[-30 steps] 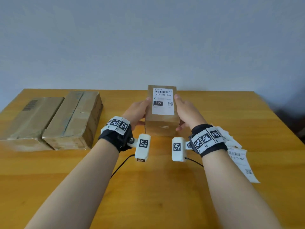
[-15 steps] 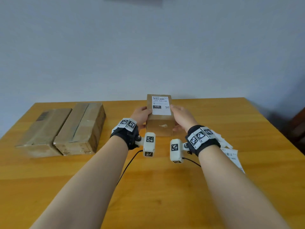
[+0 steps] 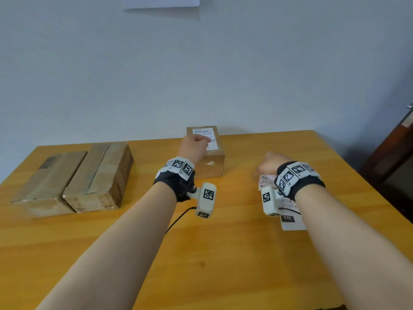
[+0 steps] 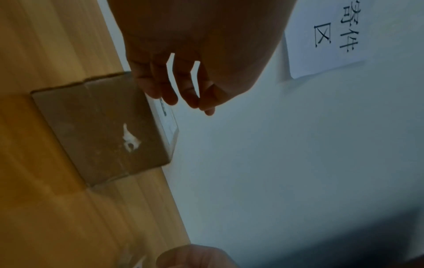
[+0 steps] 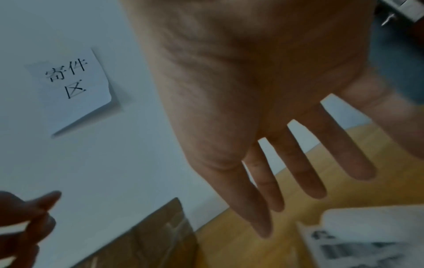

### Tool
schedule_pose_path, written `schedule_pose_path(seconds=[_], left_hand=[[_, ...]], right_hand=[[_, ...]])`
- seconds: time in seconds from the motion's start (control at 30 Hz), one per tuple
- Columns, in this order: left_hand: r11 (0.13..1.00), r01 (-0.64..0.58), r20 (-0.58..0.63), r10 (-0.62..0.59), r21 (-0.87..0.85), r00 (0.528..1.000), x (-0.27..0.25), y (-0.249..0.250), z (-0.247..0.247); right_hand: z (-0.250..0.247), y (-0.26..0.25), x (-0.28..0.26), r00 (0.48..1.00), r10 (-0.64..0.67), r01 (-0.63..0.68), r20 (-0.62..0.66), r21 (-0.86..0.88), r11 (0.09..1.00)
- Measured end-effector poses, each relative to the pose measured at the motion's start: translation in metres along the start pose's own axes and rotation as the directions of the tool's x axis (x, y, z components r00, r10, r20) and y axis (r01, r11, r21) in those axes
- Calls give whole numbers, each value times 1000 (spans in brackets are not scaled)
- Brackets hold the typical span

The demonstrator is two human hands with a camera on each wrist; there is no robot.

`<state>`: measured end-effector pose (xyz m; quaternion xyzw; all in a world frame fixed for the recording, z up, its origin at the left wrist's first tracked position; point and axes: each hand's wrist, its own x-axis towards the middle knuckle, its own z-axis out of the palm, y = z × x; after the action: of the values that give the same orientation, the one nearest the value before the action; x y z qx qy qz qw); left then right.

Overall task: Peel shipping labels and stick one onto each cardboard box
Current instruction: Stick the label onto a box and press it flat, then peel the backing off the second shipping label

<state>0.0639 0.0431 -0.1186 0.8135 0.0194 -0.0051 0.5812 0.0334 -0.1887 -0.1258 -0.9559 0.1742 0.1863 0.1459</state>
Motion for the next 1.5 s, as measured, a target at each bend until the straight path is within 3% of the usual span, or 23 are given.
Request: schedule_pose_path(seconds=[0.13,0.3,0.63,0.77,0.93,1.1,1.3,1.5], left_hand=[[1000,-15,81,15,0,997,-14,8,23],[1000,-14,189,15,-6,982,-25,12,56],[999,28,291,-16,-34,956,-30,11,79],[999,34,298,-22,-36,954,-29,12,74],[998,3,227,10,-60,974,-24,14,46],[987,-139,-6,139,81,990,-13,9,0],[986,-74,-213,106,152,971,-3,-9,-82],[989,-15,-217,47,150,975,-5,-32,-139]], right_hand=[[6,24,-10,999,50,-51,-13,-186,981],[10,45,-19,993,104,-86,59,-251,964],[29,60,-17,994,90,-77,57,-198,977],[14,52,-18,997,50,-56,-51,-123,991],[-22,16,-35,981,-96,98,-167,3,995],[-41,-40,-46,931,-326,351,-166,154,924],[-29,-101,-45,845,-501,535,-188,314,784],[-3,-149,-42,785,-538,620,-309,376,689]])
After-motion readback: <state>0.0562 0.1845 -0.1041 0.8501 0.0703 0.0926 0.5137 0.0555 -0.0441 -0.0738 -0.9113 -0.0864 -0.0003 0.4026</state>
